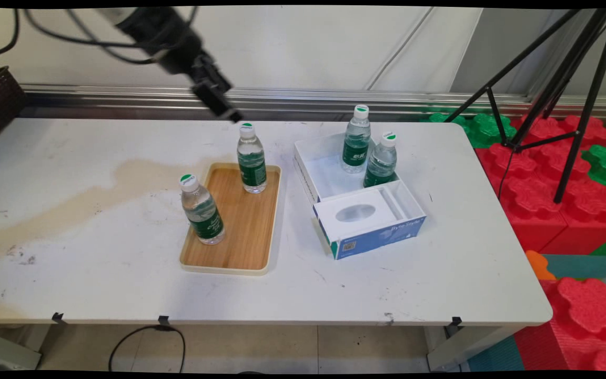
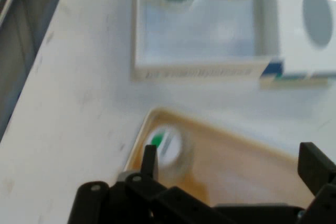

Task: Pick up the green bottle from the white box

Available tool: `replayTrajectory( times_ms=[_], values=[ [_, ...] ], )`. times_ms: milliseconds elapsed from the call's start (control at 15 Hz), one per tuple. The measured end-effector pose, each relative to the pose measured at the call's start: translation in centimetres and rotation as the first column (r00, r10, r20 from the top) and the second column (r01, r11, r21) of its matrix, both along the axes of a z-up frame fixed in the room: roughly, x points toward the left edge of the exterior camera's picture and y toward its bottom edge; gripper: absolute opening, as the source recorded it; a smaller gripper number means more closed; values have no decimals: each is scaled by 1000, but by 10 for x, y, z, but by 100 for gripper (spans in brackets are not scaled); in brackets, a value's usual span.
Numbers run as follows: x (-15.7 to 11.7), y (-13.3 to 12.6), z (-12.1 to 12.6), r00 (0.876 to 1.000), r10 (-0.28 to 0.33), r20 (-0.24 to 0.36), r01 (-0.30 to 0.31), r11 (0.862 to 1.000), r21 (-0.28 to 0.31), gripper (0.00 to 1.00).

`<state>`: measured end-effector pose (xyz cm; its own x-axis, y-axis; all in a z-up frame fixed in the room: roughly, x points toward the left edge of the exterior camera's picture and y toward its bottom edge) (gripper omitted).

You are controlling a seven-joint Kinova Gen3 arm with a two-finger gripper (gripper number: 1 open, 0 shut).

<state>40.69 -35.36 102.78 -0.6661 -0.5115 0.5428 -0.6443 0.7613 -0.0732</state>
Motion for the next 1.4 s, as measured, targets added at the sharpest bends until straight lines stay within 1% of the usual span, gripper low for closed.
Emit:
replayTrajectory(
  times_ms=[67, 133, 200, 267, 400, 467, 600, 867, 1200, 1400],
  values=[
    [-13, -1, 3, 1000, -5, -6, 5, 1000, -5, 100],
    [-31, -3, 7, 1000, -15, -14, 15, 1000, -12, 100],
    [-43, -5, 9, 1000, -21, -18, 21, 1000, -20, 100],
    [-60, -7, 9, 999, -32, -24, 31, 999, -29, 100],
    [-97, -12, 1, 998, -58, -31, 56, 997, -50, 100],
    [-111, -16, -4, 997, -66, -32, 64, 996, -57, 100],
    [-144, -28, -23, 996, -77, -35, 75, 994, -74, 100],
    [-179, -47, -51, 997, -62, -41, 59, 995, -82, 100],
    [-225, -81, -97, 999, -21, -44, 17, 996, -87, 100],
    [-239, -97, -116, 999, 0, -38, -3, 996, -89, 100]
  ],
)
